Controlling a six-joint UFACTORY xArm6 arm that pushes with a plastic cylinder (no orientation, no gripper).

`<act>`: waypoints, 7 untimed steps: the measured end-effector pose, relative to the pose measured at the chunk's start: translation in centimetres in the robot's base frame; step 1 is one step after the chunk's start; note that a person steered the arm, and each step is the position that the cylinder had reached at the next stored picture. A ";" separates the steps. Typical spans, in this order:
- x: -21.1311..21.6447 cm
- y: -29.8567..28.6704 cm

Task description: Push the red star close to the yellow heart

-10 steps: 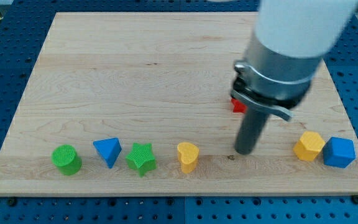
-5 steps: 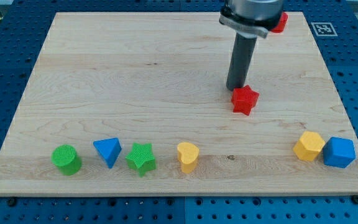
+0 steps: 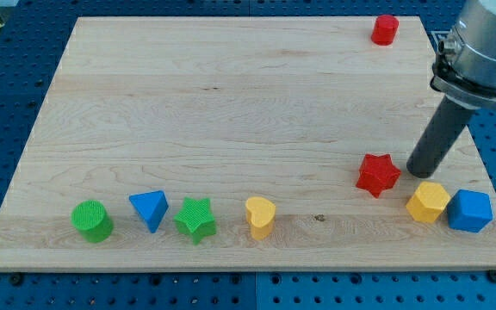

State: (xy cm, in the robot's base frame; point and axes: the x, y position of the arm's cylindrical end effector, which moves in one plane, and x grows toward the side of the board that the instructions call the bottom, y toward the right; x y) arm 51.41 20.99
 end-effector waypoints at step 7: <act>1.8 -7.7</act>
State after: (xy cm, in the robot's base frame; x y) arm 53.26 13.31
